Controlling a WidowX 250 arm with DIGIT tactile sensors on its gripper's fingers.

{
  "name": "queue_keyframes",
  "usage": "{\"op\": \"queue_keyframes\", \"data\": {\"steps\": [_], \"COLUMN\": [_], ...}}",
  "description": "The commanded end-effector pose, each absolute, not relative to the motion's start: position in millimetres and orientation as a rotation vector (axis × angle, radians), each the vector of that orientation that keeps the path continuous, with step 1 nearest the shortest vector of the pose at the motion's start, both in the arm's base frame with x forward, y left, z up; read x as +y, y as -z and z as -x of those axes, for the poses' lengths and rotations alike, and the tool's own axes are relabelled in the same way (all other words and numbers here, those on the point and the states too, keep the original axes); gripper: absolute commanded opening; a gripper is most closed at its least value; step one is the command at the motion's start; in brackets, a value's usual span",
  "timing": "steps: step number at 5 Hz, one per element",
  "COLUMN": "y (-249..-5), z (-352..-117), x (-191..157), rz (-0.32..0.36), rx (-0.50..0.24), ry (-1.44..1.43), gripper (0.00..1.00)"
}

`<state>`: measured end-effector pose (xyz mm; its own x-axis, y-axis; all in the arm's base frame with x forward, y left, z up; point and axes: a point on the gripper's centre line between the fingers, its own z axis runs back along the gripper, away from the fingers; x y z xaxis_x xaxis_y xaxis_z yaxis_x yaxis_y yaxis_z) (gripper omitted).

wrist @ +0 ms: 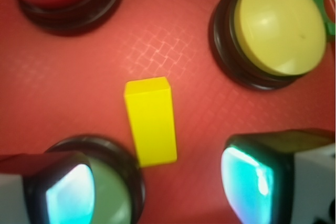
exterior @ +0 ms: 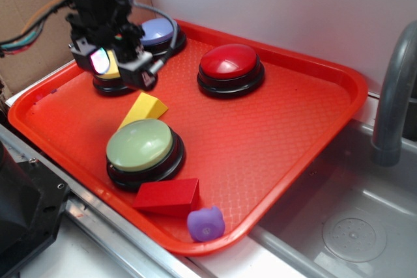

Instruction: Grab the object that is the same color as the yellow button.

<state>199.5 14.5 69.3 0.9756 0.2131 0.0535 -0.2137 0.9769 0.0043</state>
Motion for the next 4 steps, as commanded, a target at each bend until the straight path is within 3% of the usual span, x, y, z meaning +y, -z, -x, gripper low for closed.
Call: {"op": "queue_keyframes", "data": {"steps": [1,3,4], "y": [-37,-24,-25], "z": [-212,-215,-215], "x": [24,24,23], "rz": [0.034,0.049,0.036], "rx": [-0.057,-0.052,-0.06], "ry": [-0.233,-0.243,-0.257], "gripper": [1.0,1.0,0.12]}}
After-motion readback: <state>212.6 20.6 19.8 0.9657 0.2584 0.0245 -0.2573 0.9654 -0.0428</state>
